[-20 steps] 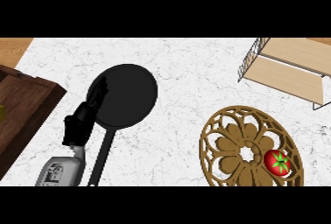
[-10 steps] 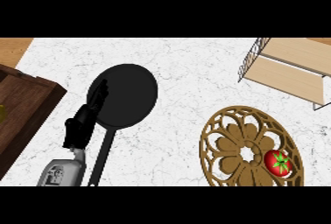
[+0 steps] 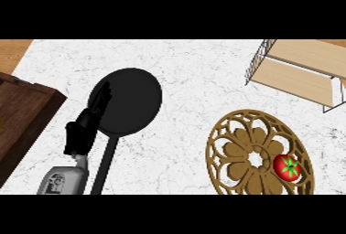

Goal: Pick the pear from the placemat and place it in the tiered shelf

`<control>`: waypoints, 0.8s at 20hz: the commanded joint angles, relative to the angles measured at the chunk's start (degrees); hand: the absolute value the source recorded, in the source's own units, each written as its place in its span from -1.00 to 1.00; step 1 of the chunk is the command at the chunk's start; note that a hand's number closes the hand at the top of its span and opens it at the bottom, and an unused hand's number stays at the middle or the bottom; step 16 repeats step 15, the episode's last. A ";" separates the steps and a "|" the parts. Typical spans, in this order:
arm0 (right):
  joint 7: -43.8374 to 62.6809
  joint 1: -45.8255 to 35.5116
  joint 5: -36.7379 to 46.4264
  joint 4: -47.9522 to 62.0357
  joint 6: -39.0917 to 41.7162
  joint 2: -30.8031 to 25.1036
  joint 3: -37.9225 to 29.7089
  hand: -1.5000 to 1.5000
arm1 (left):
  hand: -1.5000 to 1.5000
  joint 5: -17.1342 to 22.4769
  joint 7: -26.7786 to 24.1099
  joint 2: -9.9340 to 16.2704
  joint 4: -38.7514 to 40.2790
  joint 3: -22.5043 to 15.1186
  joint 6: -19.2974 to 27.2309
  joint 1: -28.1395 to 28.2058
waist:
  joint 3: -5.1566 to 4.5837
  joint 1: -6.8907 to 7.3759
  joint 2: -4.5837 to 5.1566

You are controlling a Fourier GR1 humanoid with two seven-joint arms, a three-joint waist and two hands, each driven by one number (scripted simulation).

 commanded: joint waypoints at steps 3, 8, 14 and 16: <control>9.86 8.01 -6.07 -13.71 16.85 -3.80 -8.01 -1.00 | 0.00 0.37 -2.07 0.74 -1.18 0.78 -0.10 3.57 | 0.03 -1.66 -0.61; 13.30 16.44 -12.84 -25.81 29.26 -4.22 -14.93 -1.00 | 0.00 0.01 -0.10 0.29 -0.38 0.97 0.67 1.33 | 0.04 -2.42 -0.54; 9.83 25.33 -29.32 -35.10 41.42 -6.65 -31.16 -1.00 | 0.00 1.63 -2.38 1.60 1.57 2.93 -0.70 1.94 | 0.07 -3.28 -0.62; 11.91 27.77 -30.00 -39.73 42.99 -3.47 -32.22 -1.00 | 0.00 1.82 -0.68 1.34 -1.63 2.06 -1.02 3.20 | 0.09 -2.76 -0.75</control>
